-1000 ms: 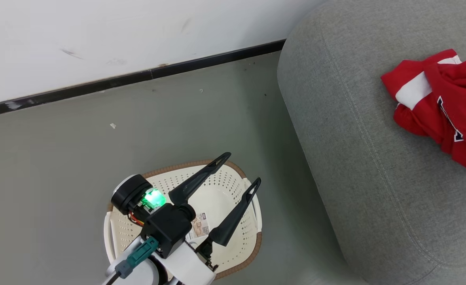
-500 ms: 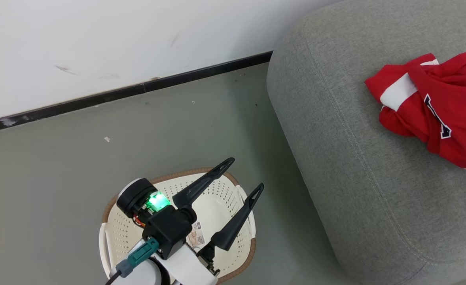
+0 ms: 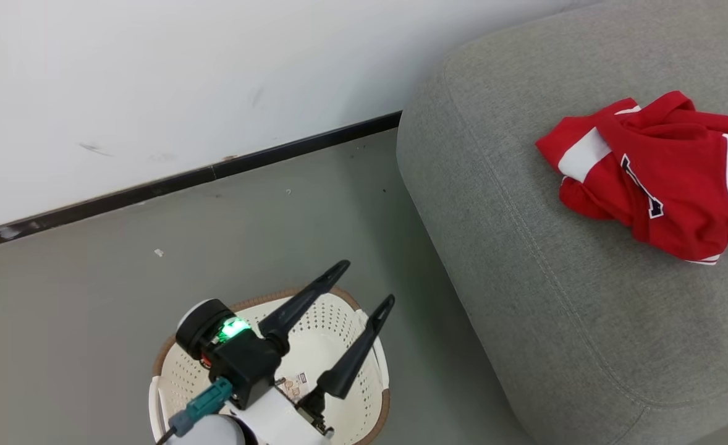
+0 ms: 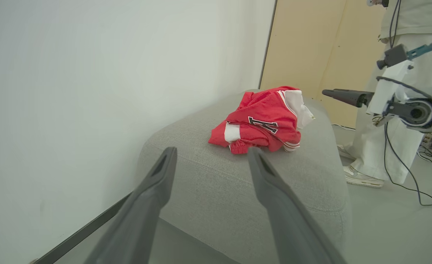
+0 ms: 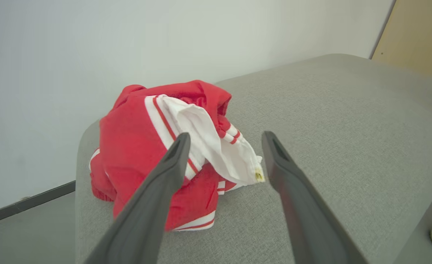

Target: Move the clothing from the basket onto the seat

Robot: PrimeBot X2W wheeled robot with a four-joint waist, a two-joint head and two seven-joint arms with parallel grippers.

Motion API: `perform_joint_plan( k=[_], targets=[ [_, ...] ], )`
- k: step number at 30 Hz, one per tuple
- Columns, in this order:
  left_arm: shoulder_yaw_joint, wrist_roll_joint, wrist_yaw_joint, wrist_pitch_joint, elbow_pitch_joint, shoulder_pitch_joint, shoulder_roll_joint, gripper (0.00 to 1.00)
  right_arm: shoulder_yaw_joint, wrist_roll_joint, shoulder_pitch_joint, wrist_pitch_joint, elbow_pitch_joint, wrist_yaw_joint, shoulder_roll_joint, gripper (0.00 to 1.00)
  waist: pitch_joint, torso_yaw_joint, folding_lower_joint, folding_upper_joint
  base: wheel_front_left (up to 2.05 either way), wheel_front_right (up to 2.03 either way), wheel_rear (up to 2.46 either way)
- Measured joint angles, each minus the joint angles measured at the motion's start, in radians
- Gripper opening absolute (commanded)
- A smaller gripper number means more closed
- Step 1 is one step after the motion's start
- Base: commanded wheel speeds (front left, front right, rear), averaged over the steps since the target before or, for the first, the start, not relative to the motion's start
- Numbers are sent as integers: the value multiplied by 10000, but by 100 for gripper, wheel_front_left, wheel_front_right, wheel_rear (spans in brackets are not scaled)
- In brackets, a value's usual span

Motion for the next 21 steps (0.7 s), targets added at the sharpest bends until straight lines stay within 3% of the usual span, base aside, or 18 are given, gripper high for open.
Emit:
perform_joint_plan(
  k=[6, 21],
  targets=[
    [468, -146, 286, -105, 504, 463, 65, 100, 771, -163, 298, 0, -1185, 4, 527, 100, -404, -92, -1, 0, 0, 0, 0],
    [2324, -671, 1429, -543, 1379, 1519, 128, 100, 2520, -1287, 295, -2, -2504, 2, 1442, 100, -1191, 368, 0, 0, 0, 0, 0]
  ],
)
